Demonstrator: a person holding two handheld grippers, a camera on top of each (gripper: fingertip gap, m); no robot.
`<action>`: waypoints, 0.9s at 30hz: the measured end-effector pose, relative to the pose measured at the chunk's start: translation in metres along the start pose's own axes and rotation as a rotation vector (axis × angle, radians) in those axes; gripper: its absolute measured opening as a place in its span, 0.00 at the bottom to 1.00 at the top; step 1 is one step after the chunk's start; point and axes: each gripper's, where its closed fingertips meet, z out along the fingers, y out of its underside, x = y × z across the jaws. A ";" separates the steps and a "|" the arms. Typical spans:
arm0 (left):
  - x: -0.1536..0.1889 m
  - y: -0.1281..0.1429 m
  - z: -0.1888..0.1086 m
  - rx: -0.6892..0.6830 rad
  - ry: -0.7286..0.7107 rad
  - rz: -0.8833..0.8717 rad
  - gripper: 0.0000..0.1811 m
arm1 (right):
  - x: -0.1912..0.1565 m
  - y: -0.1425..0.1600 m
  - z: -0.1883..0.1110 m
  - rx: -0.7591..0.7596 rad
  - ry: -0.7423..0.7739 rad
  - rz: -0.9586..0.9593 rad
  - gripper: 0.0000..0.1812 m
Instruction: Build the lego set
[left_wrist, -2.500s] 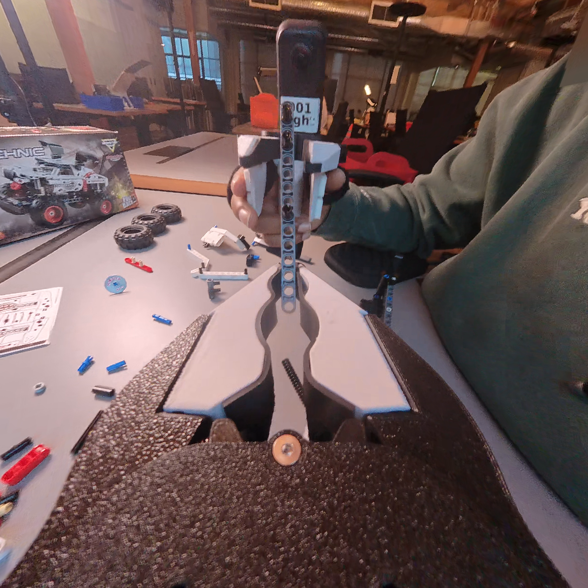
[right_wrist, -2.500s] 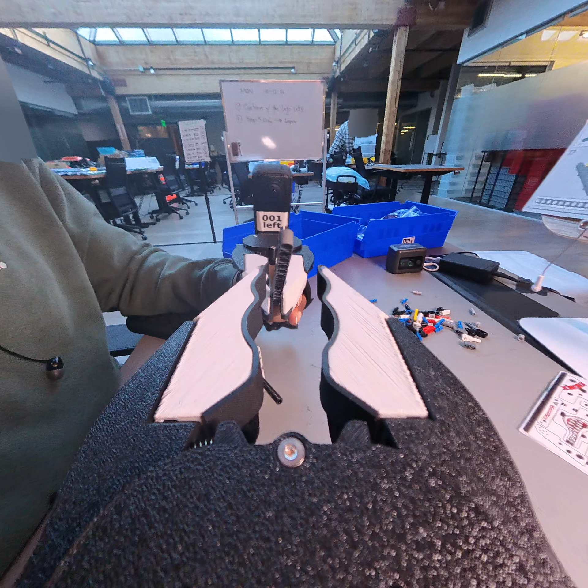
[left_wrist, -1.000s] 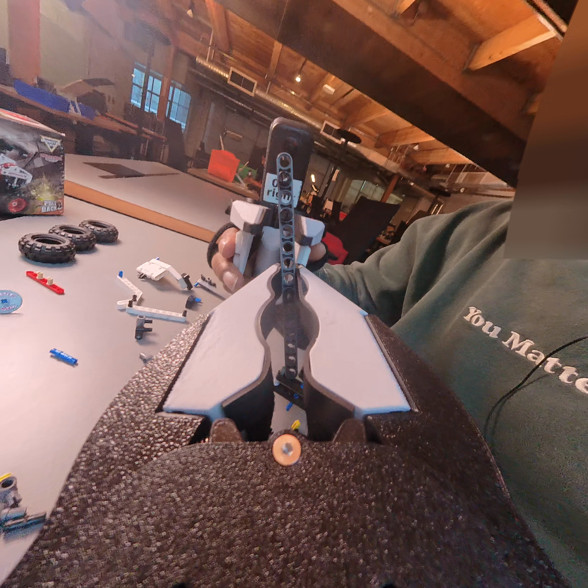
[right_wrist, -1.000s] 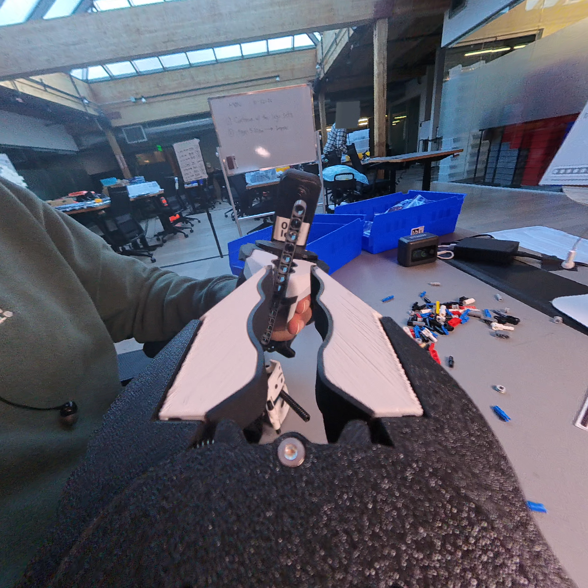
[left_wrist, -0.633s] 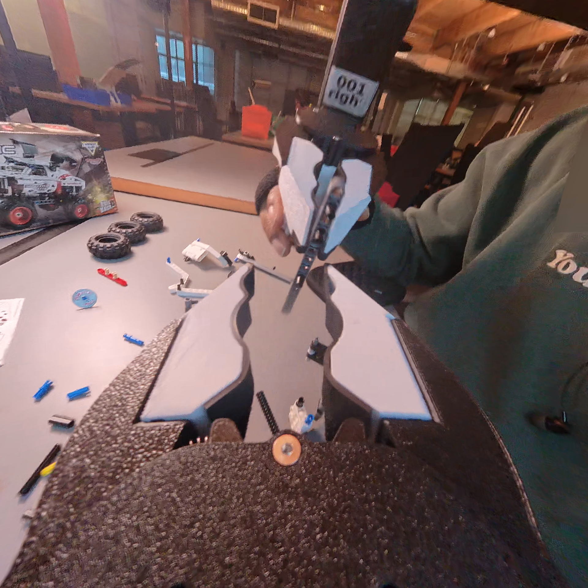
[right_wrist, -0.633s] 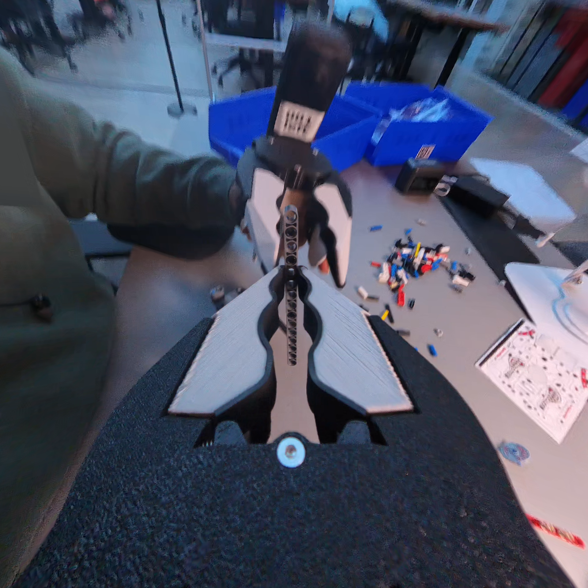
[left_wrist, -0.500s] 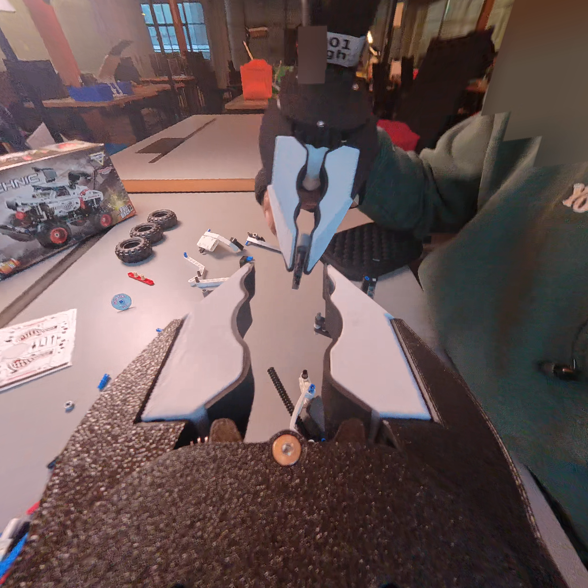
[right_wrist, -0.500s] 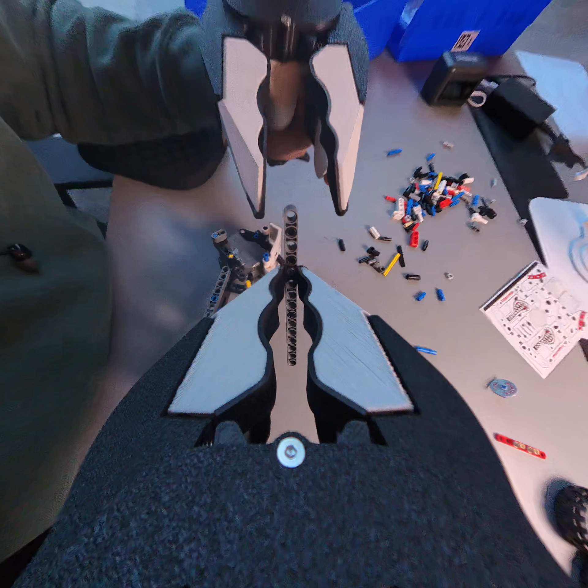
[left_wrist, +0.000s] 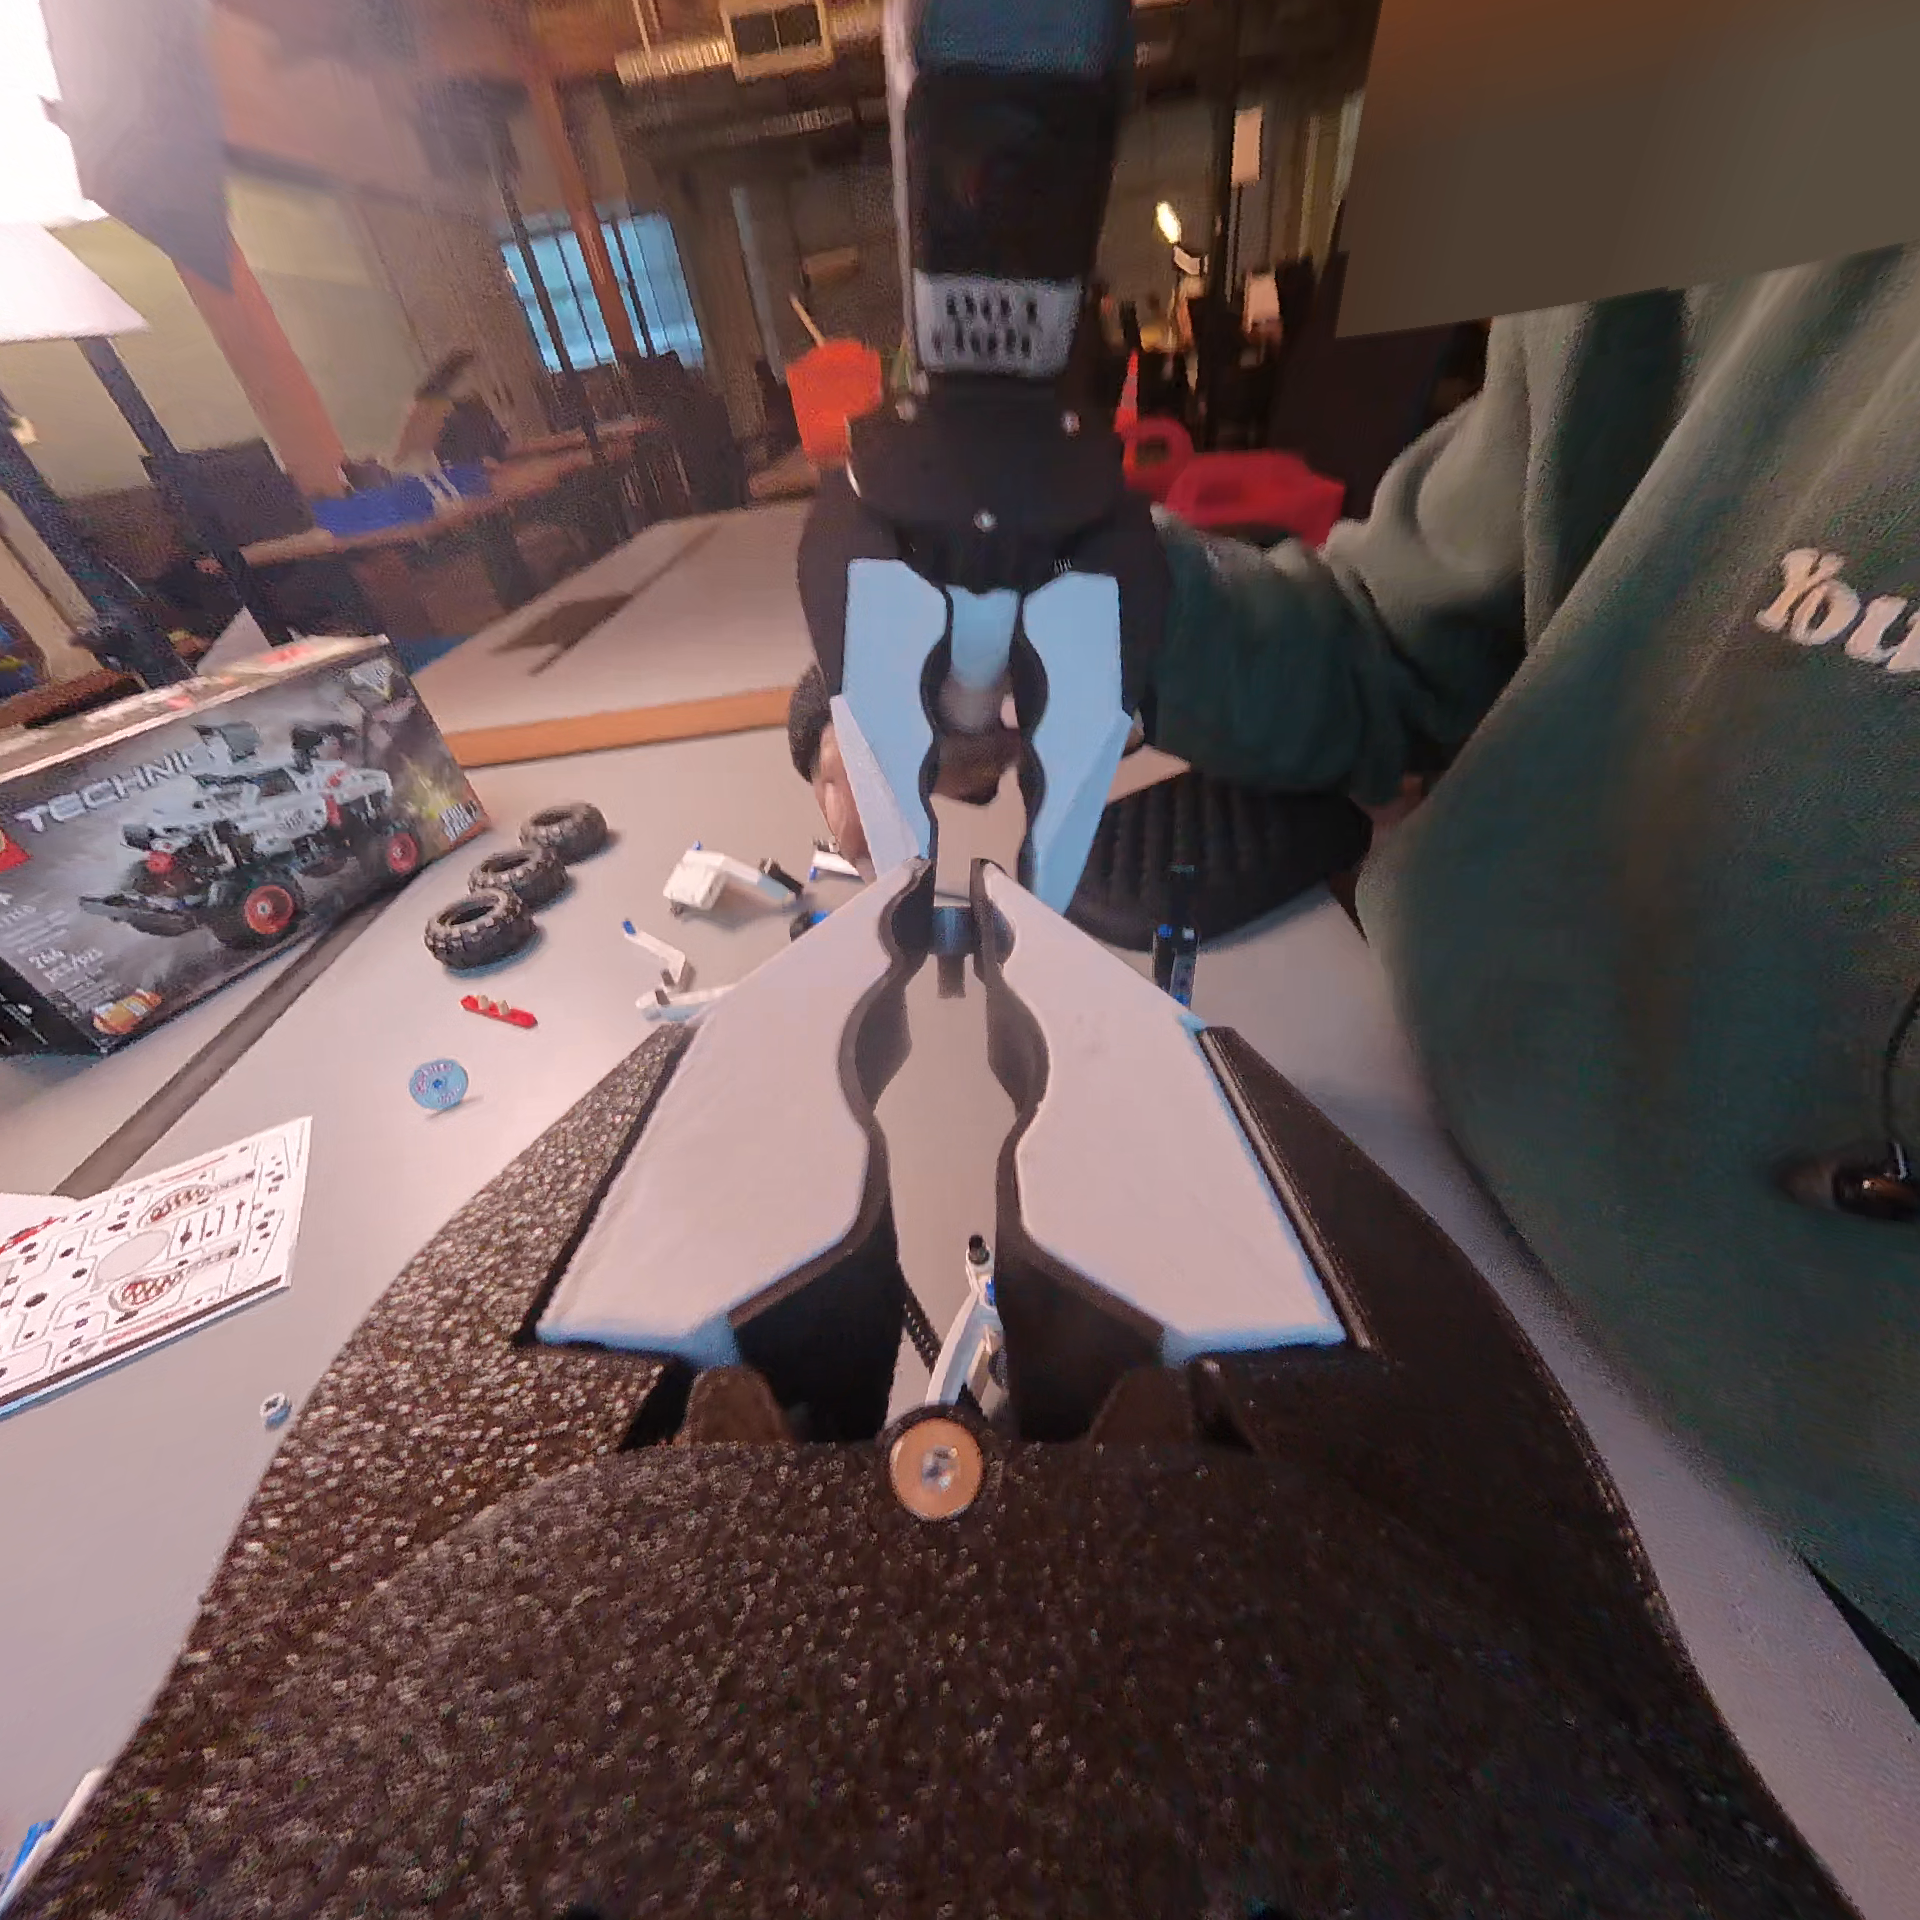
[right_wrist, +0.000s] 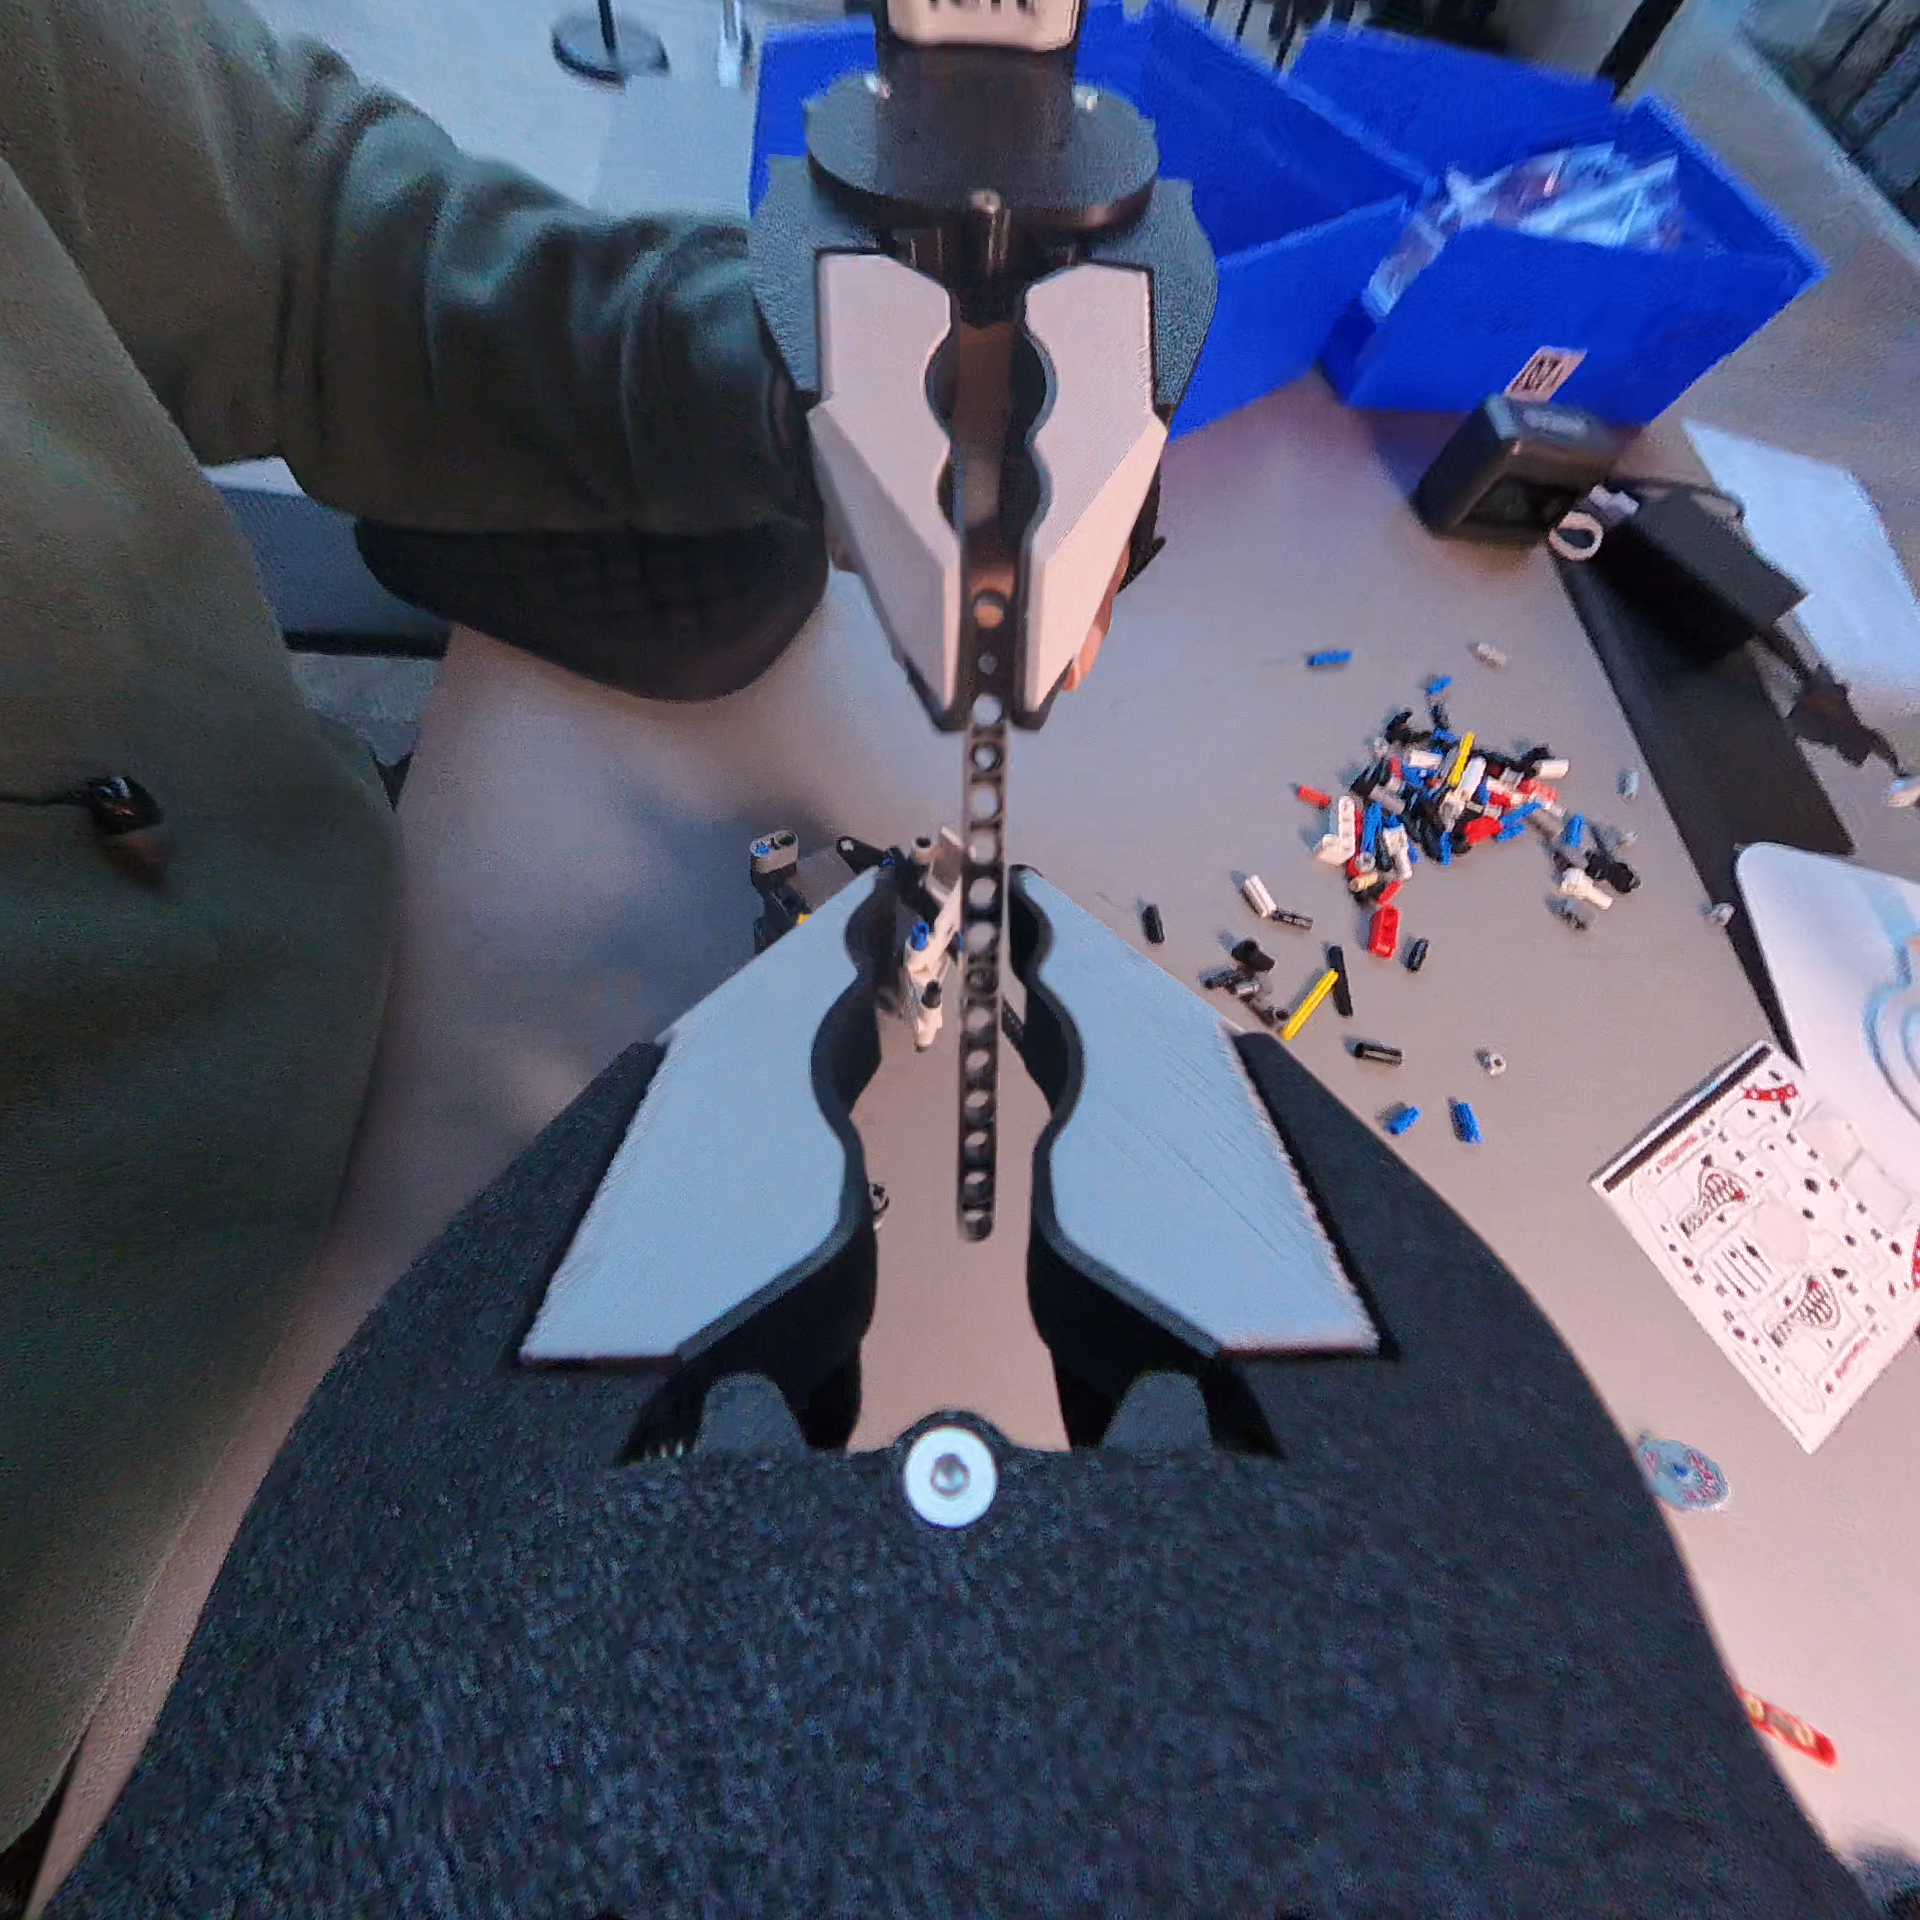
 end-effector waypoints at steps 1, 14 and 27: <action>-0.002 -0.007 -0.005 0.057 -0.002 -0.019 0.04 | -0.001 -0.001 -0.003 0.048 0.000 -0.008 0.15; -0.006 0.004 -0.011 0.149 0.062 -0.187 0.05 | 0.007 0.013 -0.021 0.237 0.126 0.059 0.04; 0.001 0.050 -0.011 -0.187 0.023 -0.034 0.13 | -0.008 0.036 -0.015 0.090 0.158 0.037 0.04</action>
